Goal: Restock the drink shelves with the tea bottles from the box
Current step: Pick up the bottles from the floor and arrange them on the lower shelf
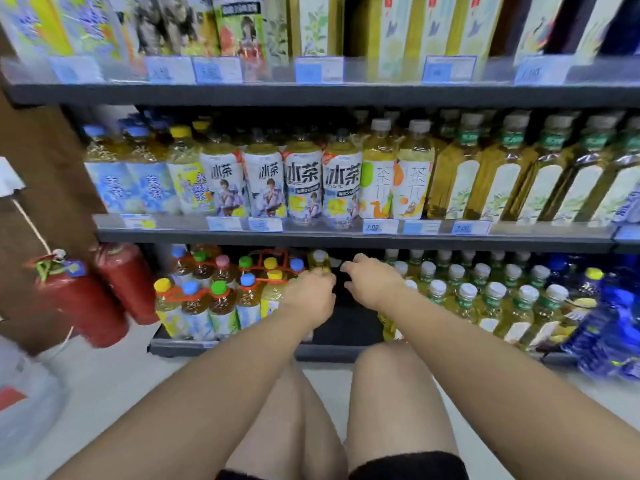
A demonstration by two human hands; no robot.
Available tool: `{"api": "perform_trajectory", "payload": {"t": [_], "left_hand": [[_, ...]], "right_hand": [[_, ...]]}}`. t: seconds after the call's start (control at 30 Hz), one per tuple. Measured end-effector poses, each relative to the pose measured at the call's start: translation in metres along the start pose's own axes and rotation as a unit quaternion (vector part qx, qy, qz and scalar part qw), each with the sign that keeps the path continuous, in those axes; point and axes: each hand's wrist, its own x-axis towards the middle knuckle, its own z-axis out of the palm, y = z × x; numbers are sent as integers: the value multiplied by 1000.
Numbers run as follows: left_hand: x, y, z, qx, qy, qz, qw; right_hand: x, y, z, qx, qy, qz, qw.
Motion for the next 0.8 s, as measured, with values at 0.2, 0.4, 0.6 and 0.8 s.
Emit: {"api": "perform_trajectory", "payload": {"t": [0.2,0.4,0.6,0.8], "left_hand": [[-81,-103,-76,61,26,-86,994],[-174,-199,-103,36,48,-214,975],[-240,-246,-41,-31,12,-284,958],[-284,-245,68,-106,-128,-287,943]], "right_hand": [[31,-123,-62,8,30,-121,992],[50,-250,-98,-15,6,-275,961],[46,-323,-64,-62,-91,-382,918],[19,-350,70,-76,-262,-352,895]]}}
